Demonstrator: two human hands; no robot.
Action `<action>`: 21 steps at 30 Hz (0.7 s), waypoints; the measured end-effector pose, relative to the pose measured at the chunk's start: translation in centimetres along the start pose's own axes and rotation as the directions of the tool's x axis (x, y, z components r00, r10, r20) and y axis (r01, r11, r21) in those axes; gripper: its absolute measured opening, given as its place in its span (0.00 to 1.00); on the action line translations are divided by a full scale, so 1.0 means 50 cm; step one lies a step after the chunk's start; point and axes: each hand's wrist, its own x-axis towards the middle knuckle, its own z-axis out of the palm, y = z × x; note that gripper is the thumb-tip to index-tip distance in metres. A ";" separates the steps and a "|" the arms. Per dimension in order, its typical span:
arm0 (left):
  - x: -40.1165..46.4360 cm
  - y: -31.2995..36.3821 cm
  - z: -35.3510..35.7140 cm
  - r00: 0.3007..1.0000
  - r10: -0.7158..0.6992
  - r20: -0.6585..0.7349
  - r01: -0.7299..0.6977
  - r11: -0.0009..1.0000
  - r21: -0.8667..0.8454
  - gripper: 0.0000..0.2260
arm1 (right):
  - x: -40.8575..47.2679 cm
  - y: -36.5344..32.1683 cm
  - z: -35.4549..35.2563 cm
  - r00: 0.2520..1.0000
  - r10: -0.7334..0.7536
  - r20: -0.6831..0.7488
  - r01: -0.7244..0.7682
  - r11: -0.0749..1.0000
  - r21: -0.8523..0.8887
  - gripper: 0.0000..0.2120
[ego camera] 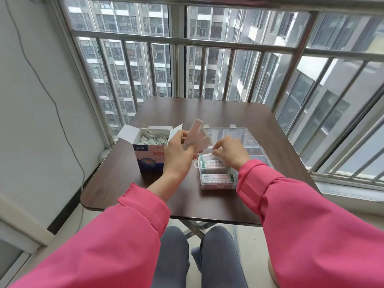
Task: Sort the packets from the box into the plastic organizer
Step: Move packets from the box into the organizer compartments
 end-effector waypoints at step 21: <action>-0.019 0.006 0.039 0.988 -0.110 0.110 0.126 0.980 -0.153 0.08 | -0.078 0.002 -0.058 0.989 -0.060 0.135 -0.067 0.633 0.771 0.06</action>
